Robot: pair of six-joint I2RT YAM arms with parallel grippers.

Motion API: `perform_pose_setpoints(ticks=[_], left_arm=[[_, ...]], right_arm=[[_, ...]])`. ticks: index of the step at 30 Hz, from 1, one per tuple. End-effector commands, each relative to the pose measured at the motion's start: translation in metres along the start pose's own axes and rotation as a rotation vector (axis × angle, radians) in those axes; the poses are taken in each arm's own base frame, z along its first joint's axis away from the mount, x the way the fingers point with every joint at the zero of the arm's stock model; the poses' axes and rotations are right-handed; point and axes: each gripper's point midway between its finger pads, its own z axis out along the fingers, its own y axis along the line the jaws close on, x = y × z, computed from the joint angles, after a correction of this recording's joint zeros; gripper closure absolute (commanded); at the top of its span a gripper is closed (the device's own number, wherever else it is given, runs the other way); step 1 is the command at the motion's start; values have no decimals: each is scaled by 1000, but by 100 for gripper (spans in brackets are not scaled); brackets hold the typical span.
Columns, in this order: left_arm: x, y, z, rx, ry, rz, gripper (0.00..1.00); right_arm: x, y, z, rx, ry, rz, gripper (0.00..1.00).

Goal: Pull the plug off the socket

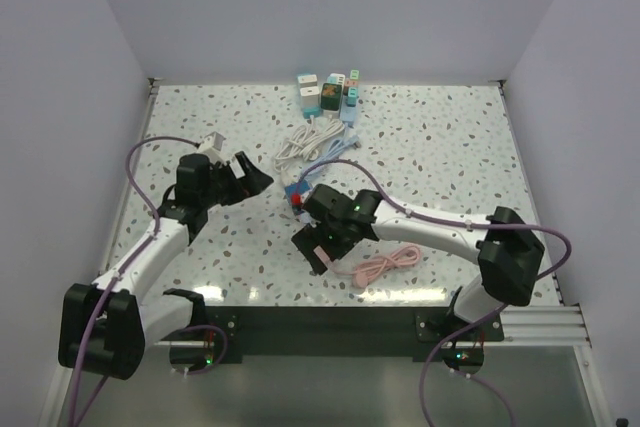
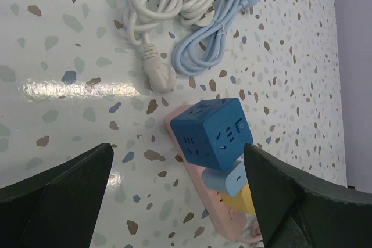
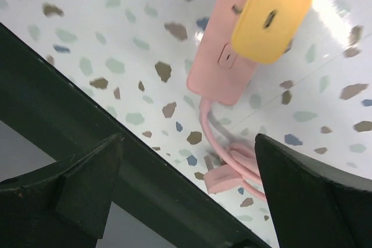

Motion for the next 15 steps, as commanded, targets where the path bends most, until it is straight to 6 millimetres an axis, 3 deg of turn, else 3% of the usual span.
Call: perform_pose_setpoints(ticks=[1, 4, 7, 11, 15], left_arm=[[-29, -33, -1, 76, -57, 34, 1], [-27, -39, 5, 80, -32, 47, 3], [-18, -31, 7, 34, -4, 24, 4], [-15, -23, 8, -12, -6, -13, 4], [-10, -17, 8, -40, -1, -28, 4]], right_arm=[[-39, -19, -41, 75, -157, 94, 1], [-56, -28, -44, 83, -210, 155, 2], [-63, -32, -34, 90, -208, 173, 5], [-75, -24, -21, 45, -240, 183, 13], [-86, -33, -9, 88, -281, 206, 21]])
